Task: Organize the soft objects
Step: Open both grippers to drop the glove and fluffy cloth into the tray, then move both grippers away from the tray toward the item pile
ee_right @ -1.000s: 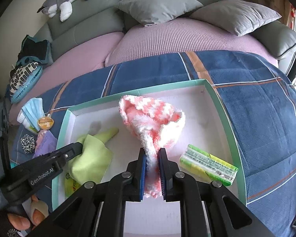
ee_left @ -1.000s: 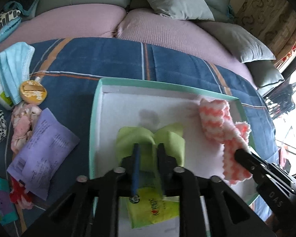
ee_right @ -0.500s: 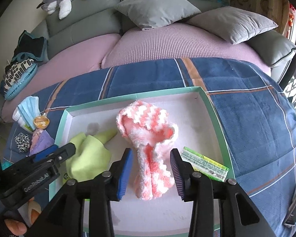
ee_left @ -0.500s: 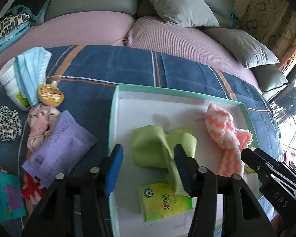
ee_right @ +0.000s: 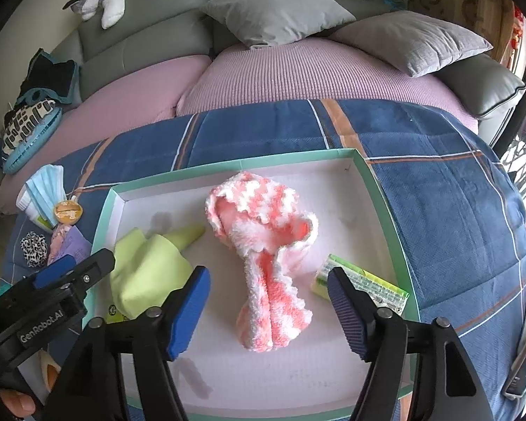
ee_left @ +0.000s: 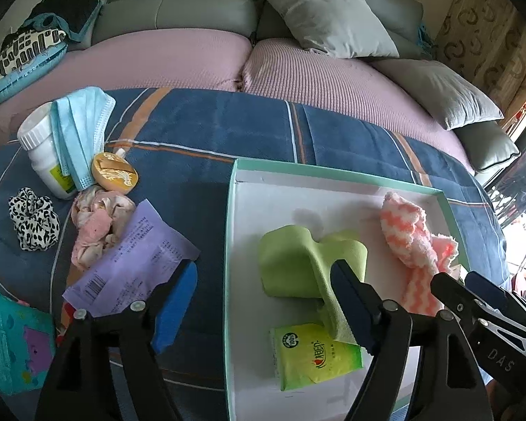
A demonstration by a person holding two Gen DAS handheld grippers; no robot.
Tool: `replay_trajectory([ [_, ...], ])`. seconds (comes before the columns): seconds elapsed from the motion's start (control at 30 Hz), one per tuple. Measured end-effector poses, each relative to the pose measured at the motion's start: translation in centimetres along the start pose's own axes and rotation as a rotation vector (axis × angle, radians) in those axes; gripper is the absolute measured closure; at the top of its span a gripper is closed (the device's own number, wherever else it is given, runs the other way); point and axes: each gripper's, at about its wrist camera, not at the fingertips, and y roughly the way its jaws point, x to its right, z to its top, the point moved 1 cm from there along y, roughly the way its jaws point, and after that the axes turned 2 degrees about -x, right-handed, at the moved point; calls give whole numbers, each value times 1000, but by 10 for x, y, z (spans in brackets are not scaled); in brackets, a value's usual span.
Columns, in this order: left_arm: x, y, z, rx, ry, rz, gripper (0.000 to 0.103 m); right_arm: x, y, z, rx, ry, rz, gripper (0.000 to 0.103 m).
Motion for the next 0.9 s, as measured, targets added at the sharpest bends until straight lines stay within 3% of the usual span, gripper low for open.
replay_trajectory([
  [0.17,0,-3,0,17,-3,1,13,3,0,0,3,7,-11,20],
  [0.2,-1,-4,0,19,-8,0,13,4,0,0,6,11,-11,17],
  [0.23,-2,-5,0,21,-11,-3,13,5,0,0,10,17,-9,5],
  [0.27,-2,-6,0,22,-15,-8,13,7,0,0,15,26,-5,0],
  [0.57,-4,-6,-1,23,-32,-32,12,14,0,2,26,45,-42,0],
  [0.7,-4,-10,0,49,-34,-41,4,11,0,2,29,36,-47,0],
  [0.9,-8,-16,2,87,-65,-89,4,11,-3,3,46,39,-37,0],
])
